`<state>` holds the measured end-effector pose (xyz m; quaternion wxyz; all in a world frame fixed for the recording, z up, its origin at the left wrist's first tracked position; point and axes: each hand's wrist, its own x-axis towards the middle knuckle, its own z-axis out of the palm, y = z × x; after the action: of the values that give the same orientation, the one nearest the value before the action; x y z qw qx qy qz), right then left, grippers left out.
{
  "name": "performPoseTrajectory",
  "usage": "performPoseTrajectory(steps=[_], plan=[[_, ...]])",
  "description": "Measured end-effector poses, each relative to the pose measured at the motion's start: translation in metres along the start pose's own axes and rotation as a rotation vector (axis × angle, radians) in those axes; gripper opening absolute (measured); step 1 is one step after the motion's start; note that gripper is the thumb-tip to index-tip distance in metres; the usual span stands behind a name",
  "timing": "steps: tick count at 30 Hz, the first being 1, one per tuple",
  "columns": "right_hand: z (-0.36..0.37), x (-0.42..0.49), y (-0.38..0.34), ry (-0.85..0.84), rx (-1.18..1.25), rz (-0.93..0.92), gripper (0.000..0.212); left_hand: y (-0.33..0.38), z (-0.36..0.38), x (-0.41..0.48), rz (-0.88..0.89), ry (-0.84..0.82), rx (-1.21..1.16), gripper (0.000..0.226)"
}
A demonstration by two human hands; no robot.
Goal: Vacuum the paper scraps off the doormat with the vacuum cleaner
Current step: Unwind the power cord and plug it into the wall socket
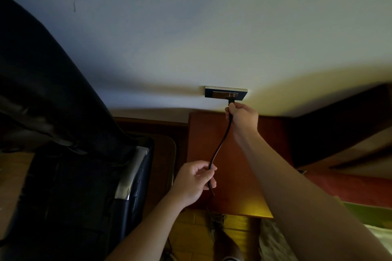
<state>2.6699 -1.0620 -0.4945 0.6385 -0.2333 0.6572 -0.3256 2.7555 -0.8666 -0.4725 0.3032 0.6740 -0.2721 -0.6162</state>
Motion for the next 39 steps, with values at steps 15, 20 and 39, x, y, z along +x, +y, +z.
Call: performPoseTrajectory(steps=[15,20,39], plan=[[0.012,0.008,-0.008,0.065,0.055,0.024,0.008,0.000,0.005,0.010,0.021,0.080,-0.044,0.012],[0.011,0.006,-0.009,0.057,0.062,0.003,0.011,-0.002,0.010,0.008,0.065,0.130,-0.014,0.012],[-0.030,-0.031,-0.032,-0.210,-0.875,-0.394,0.041,0.013,0.023,-0.010,0.107,0.229,0.072,0.013]])
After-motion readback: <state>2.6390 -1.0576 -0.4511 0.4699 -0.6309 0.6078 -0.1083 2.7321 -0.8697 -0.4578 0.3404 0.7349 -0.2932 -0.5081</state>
